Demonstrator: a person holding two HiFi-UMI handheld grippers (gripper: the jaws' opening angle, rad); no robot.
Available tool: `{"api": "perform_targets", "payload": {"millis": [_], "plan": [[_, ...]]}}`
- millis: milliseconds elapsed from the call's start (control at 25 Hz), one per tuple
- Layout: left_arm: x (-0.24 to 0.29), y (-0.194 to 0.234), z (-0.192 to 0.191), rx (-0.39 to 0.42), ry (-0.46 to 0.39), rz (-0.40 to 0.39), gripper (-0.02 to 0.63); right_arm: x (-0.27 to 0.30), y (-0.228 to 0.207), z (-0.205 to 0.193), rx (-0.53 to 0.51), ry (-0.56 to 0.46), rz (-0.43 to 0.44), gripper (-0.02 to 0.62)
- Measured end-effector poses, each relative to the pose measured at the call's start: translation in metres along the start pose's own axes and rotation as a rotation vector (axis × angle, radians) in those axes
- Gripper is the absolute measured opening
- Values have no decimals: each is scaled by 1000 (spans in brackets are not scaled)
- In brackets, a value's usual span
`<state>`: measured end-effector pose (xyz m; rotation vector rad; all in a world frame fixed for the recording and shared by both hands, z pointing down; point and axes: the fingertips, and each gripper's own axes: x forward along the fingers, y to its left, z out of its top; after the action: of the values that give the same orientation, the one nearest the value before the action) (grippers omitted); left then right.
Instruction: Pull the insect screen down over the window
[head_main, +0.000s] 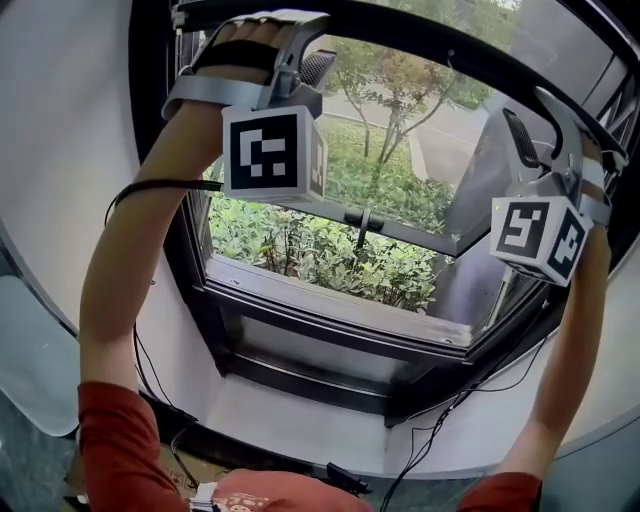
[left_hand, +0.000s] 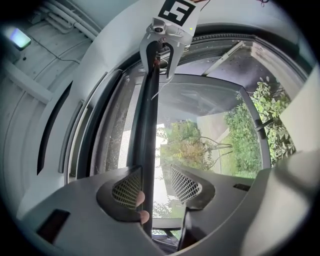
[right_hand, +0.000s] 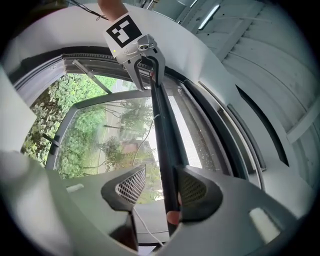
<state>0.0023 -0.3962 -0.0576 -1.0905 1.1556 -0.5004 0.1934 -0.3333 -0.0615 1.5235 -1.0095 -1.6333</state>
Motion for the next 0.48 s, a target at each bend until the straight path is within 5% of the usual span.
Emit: {"api": "perform_targets", "payload": {"millis": [480], "plan": [[-30,-50,4,-5,-19,-58,181,-32,50,-2,36,10,62,189]]}}
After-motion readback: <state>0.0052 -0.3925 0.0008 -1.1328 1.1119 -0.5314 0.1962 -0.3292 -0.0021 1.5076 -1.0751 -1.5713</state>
